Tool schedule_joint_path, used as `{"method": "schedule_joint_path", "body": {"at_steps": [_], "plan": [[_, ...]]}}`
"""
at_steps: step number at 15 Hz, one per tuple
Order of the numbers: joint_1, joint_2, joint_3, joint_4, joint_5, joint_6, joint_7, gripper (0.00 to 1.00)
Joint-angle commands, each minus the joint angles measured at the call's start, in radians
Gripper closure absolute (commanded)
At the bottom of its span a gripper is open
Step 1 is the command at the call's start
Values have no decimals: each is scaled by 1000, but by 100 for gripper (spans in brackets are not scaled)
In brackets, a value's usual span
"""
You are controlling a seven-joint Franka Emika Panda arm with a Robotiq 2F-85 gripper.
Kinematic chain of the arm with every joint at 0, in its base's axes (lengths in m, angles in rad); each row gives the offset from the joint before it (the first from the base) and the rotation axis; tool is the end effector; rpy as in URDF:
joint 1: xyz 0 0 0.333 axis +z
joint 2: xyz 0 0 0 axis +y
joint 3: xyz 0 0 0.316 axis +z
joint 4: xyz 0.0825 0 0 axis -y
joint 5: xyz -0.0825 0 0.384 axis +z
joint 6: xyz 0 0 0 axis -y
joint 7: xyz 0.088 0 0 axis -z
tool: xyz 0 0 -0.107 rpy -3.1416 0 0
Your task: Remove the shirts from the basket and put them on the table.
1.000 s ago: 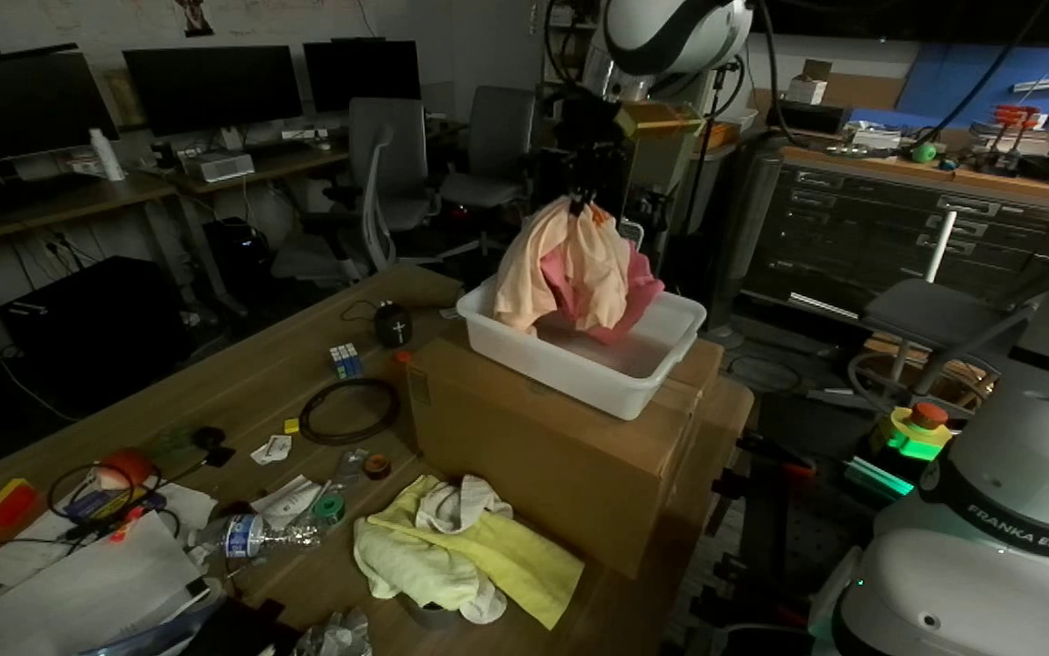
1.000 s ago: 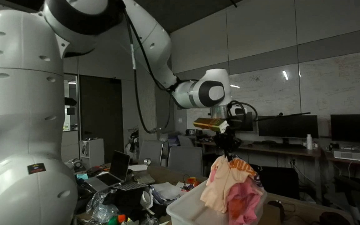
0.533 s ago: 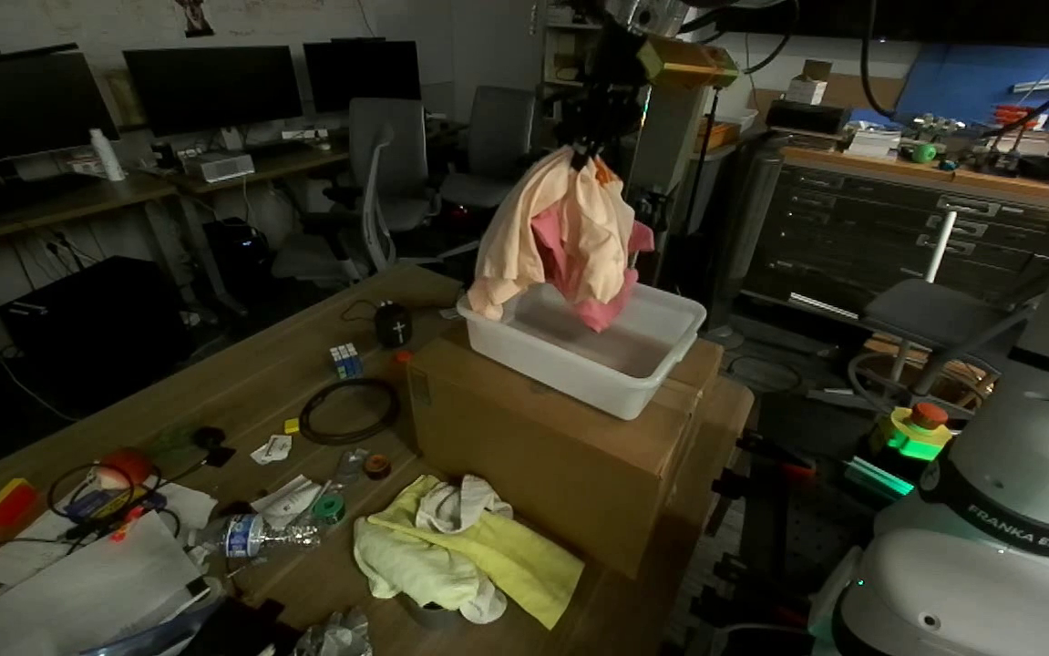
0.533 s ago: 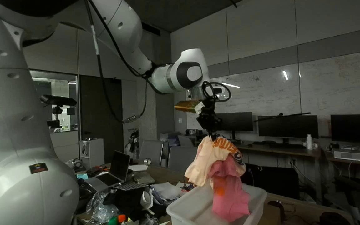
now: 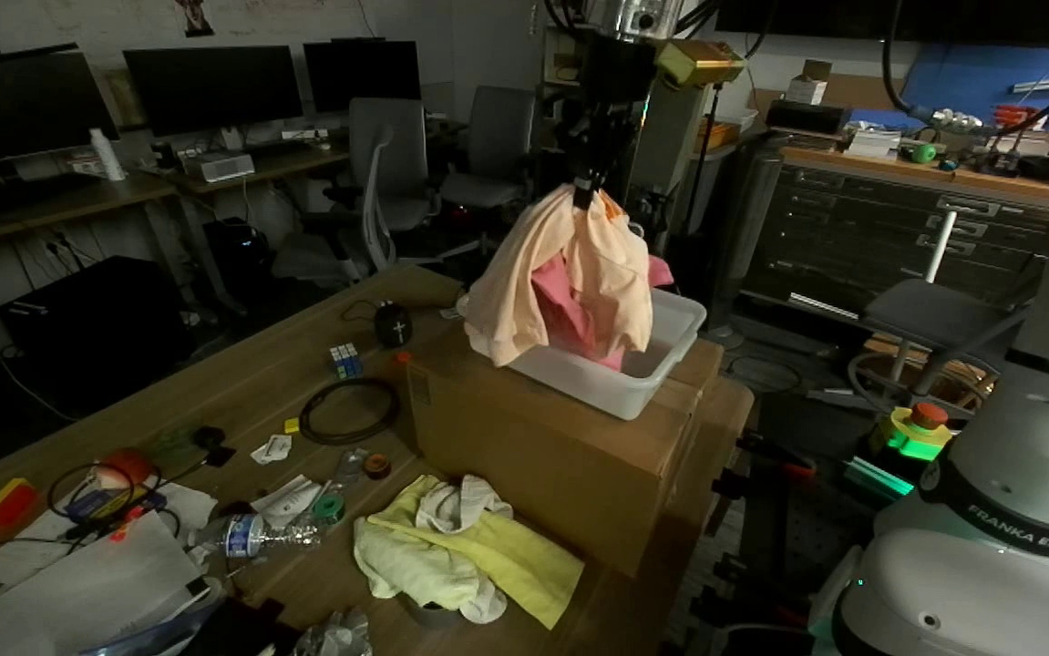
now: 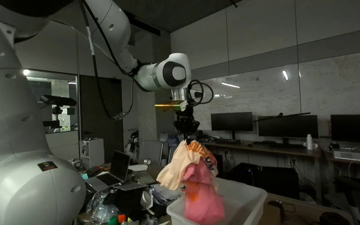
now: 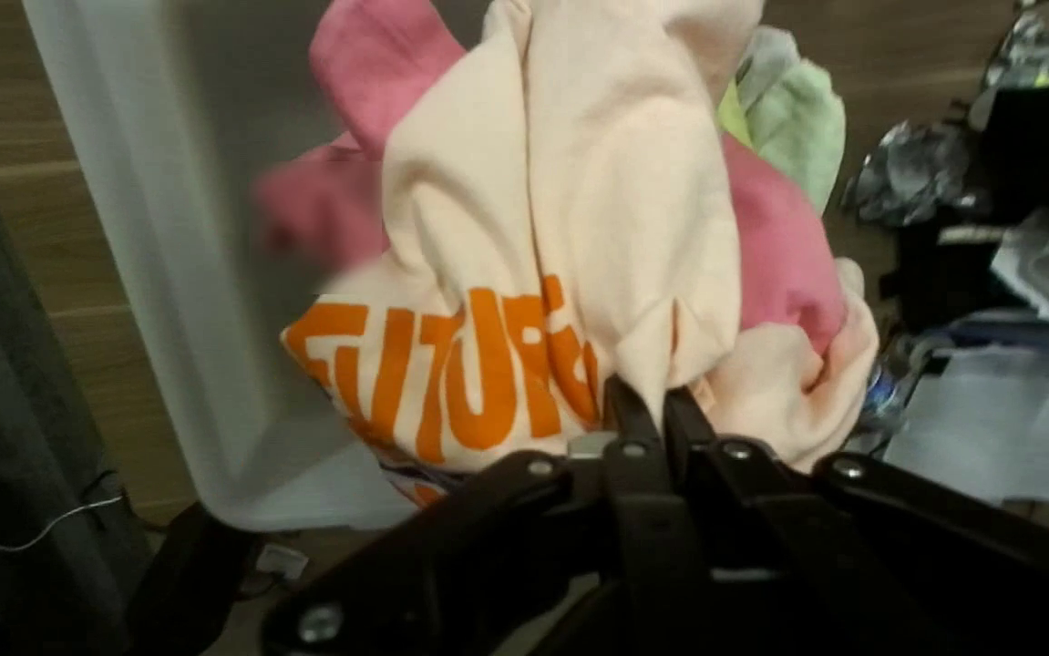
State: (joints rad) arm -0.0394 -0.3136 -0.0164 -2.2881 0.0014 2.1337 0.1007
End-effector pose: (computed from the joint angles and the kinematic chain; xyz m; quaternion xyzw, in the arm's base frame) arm 0.4696 -0.0266 0.4923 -0.9938 0.0781 -0.0794 0.0050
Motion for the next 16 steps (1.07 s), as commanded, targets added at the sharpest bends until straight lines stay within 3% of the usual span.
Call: {"method": "schedule_joint_path", "body": {"at_steps": [1,10,13,16], "plan": [[62,33,17,67,44,-139,-113,98],[197,148,121,224,37,-413,-333,98],[209,162,156,243,43,-335,-243,98],[205,174,179,251,55,-217,-72,98]]}}
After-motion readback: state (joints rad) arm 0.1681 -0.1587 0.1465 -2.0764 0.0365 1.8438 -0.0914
